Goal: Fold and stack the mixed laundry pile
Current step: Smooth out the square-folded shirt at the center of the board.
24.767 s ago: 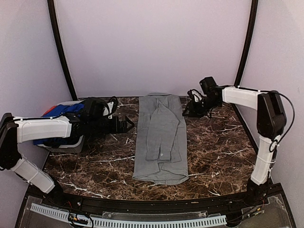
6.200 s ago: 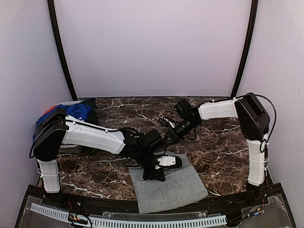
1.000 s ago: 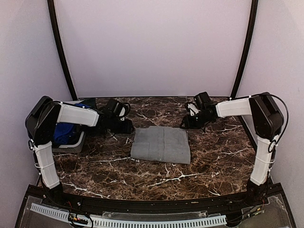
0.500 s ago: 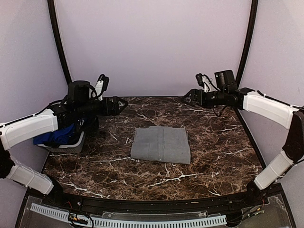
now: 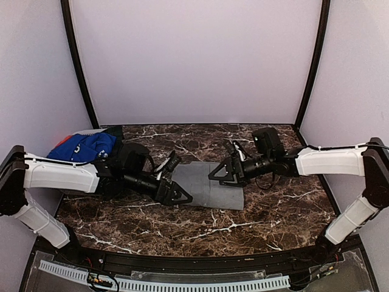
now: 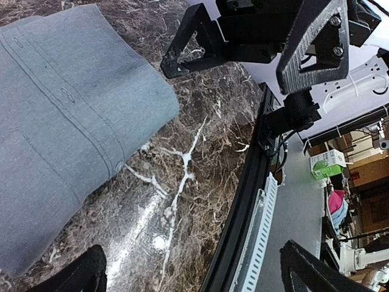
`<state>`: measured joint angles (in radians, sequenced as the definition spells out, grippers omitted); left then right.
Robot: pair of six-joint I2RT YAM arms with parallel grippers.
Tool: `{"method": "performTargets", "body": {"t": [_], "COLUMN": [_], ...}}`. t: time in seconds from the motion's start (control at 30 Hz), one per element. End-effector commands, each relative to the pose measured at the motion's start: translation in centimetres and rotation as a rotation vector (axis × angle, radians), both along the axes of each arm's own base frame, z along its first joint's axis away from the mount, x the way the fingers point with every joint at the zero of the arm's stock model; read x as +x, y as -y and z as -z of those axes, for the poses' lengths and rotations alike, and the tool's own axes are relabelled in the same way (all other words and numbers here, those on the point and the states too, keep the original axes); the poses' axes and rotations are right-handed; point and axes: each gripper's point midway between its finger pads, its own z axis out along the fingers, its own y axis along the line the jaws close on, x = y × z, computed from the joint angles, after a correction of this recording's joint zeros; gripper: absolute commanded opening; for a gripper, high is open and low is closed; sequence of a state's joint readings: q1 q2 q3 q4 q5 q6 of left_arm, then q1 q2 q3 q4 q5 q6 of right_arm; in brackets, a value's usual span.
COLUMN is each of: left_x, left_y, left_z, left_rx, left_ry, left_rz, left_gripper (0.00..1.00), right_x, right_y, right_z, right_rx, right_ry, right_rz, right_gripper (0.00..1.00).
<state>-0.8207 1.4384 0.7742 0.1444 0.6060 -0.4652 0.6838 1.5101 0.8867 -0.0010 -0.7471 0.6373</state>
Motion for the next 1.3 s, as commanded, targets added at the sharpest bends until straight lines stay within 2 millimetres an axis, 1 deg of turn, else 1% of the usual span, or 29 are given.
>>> {"method": "performTargets", "body": {"t": [0.0,0.03,0.07,0.1,0.13,0.17,0.2,0.23,0.27,0.3,0.33,0.37,0.4,0.43,0.5,0.57,0.67,0.73,0.8,0.83,0.87,0.9,0.93,0.97,1.0,1.07,1.17,1.23,1.27], "left_x": [-0.2,0.1,0.4,0.8,1.0,1.4,1.9,2.3,3.1,3.8,4.6,5.1,5.5,5.9,6.0,6.1,6.1,6.3,5.9,5.9,5.8,5.9,6.0,6.0,6.4,6.9,8.1,9.0,9.4], "left_y": [1.7,1.9,2.5,3.0,3.3,3.7,4.0,4.3,4.3,4.5,4.3,4.4,4.3,4.5,4.5,4.2,3.2,2.5,1.9,1.9,1.8,1.9,1.9,2.1,2.3,2.8,3.7,4.4,4.7], "left_z": [-0.6,0.4,0.9,0.7,1.8,1.7,2.5,2.5,3.4,3.3,4.2,4.2,5.1,5.2,7.2,8.4,9.9,10.5,10.9,10.2,10.0,8.6,7.9,6.2,5.2,2.4,-0.8,-1.3,-0.7], "left_rx": [-0.09,-0.073,-0.067,-0.073,-0.057,-0.062,-0.06,-0.068,-0.066,-0.082,-0.074,-0.085,-0.078,-0.097,-0.084,-0.074,-0.048,-0.02,0.021,0.019,0.031,0.017,0.02,0.002,0.003,-0.028,-0.076,-0.094,-0.09], "left_ry": [-0.034,-0.049,-0.056,-0.049,-0.07,-0.065,-0.072,-0.076,-0.085,-0.079,-0.093,-0.093,-0.111,-0.118,-0.161,-0.192,-0.237,-0.246,-0.264,-0.253,-0.252,-0.229,-0.219,-0.19,-0.171,-0.121,-0.069,-0.054,-0.058], "left_rz": [0.05,0.05,0.06,0.068,0.075,0.076,0.072,0.069,0.057,0.045,0.026,0.019,0.009,0.007,-0.002,-0.021,-0.06,-0.096,-0.107,-0.105,-0.104,-0.101,-0.103,-0.099,-0.105,-0.111,-0.122,-0.129,-0.137], "left_gripper": [0.99,0.99,0.99,0.99,0.99,0.99,0.99,0.99,0.99,0.99,0.99,0.99,0.99,0.99,0.99,0.99,0.99,0.99,0.99,0.99,0.99,0.99,0.99,0.99,0.99,0.99,0.99,0.99,0.99], "right_x": [-1.2,-1.2,-1.2,-1.1,-1.0,-1.0,-1.0,-1.0,-1.0,-1.0,-1.0,-0.9,-0.6,-0.3,0.5,1.4,2.3,2.5,2.5,2.4,2.2,2.0,1.8,1.6,1.5,1.5,2.4,3.2,3.7], "right_y": [-2.2,-2.4,-2.6,-2.7,-2.9,-3.0,-3.1,-3.2,-3.3,-3.3,-3.3,-3.3,-3.2,-3.1,-2.8,-2.1,-0.6,0.3,1.0,1.3,1.6,1.9,2.0,2.1,2.0,1.8,1.2,0.7,0.3], "right_z": [-0.7,-0.5,-0.3,-0.2,-0.2,0.1,0.1,0.2,0.2,0.5,0.9,1.5,2.3,3.1,5.1,7.3,9.9,11.3,12.5,12.9,13.1,13.1,12.5,11.8,10.4,7.2,2.5,0.5,0.0], "right_rx": [0.097,0.096,0.099,0.102,0.104,0.103,0.109,0.112,0.12,0.122,0.115,0.104,0.089,0.074,0.05,0.026,-0.008,-0.041,-0.067,-0.077,-0.082,-0.082,-0.075,-0.067,-0.045,0.016,0.088,0.138,0.16], "right_ry": [-0.028,-0.031,-0.036,-0.04,-0.042,-0.051,-0.057,-0.065,-0.067,-0.075,-0.08,-0.082,-0.082,-0.083,-0.108,-0.142,-0.173,-0.189,-0.212,-0.222,-0.227,-0.228,-0.218,-0.194,-0.161,-0.098,-0.016,0.003,0.001], "right_rz": [-0.048,-0.051,-0.053,-0.052,-0.053,-0.056,-0.062,-0.06,-0.06,-0.062,-0.057,-0.052,-0.044,-0.035,-0.016,0.017,0.067,0.095,0.109,0.11,0.107,0.103,0.092,0.076,0.06,0.041,0.054,0.069,0.073], "right_gripper": [0.98,0.99,0.99,0.99,0.98,0.98,0.98,0.99,0.98,0.99,0.98,0.98,0.99,0.99,0.99,0.99,0.98,0.98,0.98,0.98,0.98,0.97,0.97,0.97,0.97,0.98,0.99,0.99,0.99]}}
